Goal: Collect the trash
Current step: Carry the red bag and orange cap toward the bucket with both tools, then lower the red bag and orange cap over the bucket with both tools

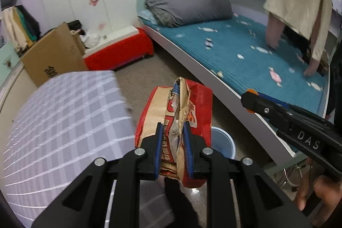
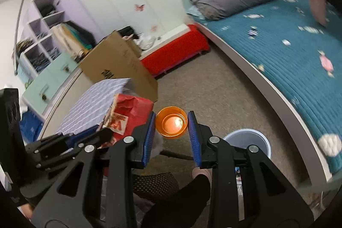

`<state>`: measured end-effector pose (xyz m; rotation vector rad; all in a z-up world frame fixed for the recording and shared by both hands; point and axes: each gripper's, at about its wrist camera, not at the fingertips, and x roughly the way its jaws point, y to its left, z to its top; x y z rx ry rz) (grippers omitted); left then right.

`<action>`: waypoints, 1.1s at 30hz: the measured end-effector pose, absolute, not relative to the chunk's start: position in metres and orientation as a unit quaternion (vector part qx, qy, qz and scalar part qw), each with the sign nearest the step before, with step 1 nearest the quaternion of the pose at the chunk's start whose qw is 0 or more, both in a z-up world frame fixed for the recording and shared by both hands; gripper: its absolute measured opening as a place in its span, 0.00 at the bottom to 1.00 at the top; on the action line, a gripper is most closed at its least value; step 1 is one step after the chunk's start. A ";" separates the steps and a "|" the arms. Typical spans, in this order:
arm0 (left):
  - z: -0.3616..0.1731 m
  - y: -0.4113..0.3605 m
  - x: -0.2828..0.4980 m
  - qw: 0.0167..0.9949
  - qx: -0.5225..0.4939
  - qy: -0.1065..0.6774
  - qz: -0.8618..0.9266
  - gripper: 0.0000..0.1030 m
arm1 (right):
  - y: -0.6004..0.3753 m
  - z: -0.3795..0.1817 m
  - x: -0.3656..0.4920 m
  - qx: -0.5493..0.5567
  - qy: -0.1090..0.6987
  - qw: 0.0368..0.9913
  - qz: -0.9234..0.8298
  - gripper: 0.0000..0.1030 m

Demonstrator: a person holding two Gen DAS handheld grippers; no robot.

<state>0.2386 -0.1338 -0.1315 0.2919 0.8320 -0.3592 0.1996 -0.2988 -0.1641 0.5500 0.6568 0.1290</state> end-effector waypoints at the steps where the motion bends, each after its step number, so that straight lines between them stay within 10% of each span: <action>1: -0.140 -0.144 0.239 0.884 0.142 0.408 -0.180 0.18 | -0.308 -0.172 0.197 0.275 0.320 0.905 0.055 0.29; 10: -0.212 -0.192 0.261 0.852 0.160 0.463 -0.182 0.18 | -0.351 -0.242 0.202 0.322 0.347 0.881 0.009 0.30; 14: -0.235 -0.194 0.280 0.842 0.163 0.485 -0.172 0.18 | -0.359 -0.276 0.219 0.330 0.361 0.872 -0.022 0.64; 33: -0.294 -0.216 0.300 0.805 0.191 0.533 -0.176 0.18 | -0.382 -0.324 0.192 0.328 0.391 0.854 -0.099 0.65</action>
